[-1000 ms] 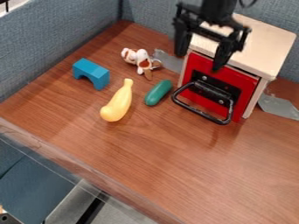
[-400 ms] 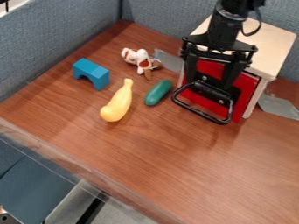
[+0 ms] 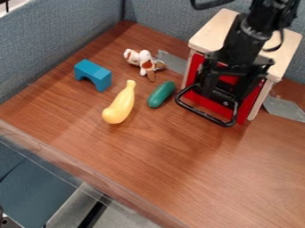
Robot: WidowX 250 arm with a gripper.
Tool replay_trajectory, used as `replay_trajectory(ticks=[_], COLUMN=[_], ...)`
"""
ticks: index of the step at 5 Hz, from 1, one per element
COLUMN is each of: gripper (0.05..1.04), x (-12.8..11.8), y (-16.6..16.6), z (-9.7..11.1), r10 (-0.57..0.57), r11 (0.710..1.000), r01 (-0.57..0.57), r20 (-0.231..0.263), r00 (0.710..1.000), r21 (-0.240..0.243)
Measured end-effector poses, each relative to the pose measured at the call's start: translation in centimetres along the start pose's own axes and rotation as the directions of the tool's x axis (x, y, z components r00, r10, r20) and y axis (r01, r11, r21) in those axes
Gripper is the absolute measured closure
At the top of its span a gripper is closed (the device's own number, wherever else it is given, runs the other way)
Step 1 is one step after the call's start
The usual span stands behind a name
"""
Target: Open the drawers
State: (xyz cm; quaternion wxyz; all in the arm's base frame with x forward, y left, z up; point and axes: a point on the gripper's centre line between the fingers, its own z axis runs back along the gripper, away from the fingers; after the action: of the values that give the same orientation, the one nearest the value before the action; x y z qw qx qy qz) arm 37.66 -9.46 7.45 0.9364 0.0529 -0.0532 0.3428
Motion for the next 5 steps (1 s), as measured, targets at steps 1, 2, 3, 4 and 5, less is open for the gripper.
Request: replay_trajectory(ticks=[1, 2, 3, 4, 5], gripper=[0.083, 0.083, 0.083, 0.084, 0.082], x=[-0.6, -0.6, -0.6, -0.7, -0.7], y=[1.3, 4.2, 6.2, 6.4, 6.3], z=[-1.4, -1.9, -1.9, -2.8, -3.0], r10=[0.008, 0.043, 0.112, 0.171, 0.209], r11=[0.999, 0.997, 0.992, 0.985, 0.978], r01=[-0.007, -0.042, -0.112, -0.172, -0.209], r20=[-0.015, -0.014, 0.012, 0.033, 0.036], r00=[1.000, 0.999, 0.994, 0.985, 0.977], r21=[0.040, 0.058, 0.049, 0.032, 0.013])
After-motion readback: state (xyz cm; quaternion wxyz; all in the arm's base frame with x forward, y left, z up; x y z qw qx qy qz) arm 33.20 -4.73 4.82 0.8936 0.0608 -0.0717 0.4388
